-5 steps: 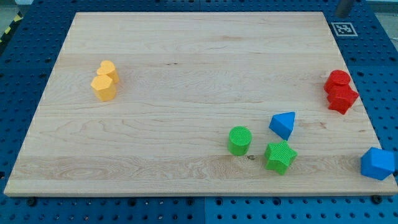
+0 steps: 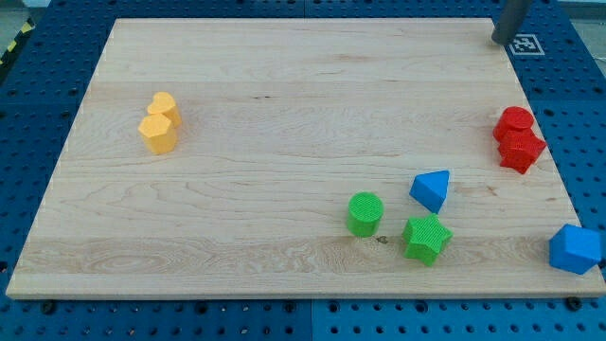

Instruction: Slide blue cube to blue triangle

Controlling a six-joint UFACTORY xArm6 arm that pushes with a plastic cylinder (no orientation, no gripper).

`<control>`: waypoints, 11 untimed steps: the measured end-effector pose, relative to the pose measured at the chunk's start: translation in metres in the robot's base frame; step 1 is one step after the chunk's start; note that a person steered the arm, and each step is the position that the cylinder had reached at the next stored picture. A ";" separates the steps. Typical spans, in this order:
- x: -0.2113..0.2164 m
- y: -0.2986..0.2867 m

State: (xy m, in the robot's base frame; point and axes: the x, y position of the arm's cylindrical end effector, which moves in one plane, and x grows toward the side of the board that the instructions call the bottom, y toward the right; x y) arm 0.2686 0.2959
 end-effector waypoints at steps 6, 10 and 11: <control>0.243 0.049; 0.322 -0.067; 0.321 -0.074</control>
State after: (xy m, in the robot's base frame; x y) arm 0.5897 0.2217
